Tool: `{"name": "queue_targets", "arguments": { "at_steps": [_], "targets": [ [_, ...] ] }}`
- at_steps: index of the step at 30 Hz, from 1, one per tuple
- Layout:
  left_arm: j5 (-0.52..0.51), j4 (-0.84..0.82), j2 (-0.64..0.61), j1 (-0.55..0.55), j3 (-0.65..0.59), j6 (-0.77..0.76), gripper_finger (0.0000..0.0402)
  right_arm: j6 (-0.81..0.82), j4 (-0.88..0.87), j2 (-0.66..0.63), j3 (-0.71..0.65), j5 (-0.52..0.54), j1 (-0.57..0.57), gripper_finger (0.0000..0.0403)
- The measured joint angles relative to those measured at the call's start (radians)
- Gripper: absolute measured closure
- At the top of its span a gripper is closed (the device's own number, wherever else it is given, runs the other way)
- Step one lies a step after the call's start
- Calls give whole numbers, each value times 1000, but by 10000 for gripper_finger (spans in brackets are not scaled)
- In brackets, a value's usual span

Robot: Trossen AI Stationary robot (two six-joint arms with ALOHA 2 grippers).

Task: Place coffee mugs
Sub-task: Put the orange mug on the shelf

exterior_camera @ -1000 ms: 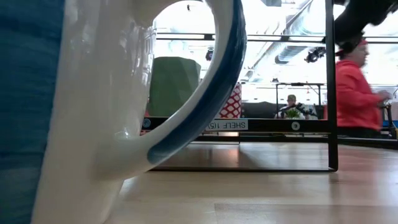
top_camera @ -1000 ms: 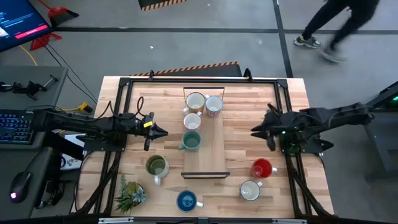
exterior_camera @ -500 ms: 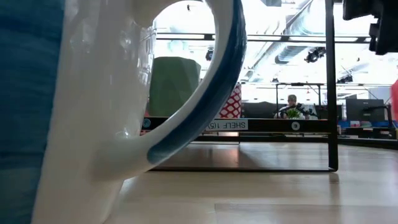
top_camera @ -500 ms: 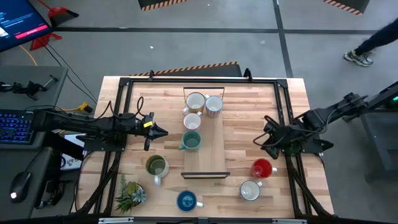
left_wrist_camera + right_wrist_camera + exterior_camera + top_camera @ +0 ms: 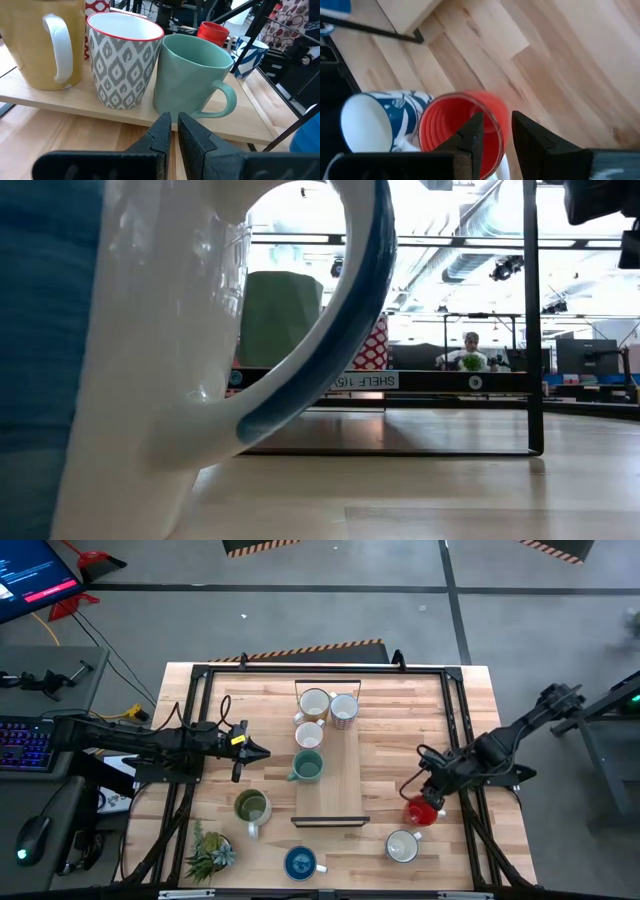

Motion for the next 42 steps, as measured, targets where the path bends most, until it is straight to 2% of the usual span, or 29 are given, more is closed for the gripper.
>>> {"name": "queue_targets", "arguments": {
  "at_steps": [10,31,42],
  "targets": [
    [-37,0,0,0,0,-2,378,57,8,43,0,3,66,320],
    [-36,0,0,0,0,-27,378,43,-8,184,0,6,77,320],
    [-36,0,0,0,0,-26,378,-110,79,302,-2,-1,75,320]
  ]
}}
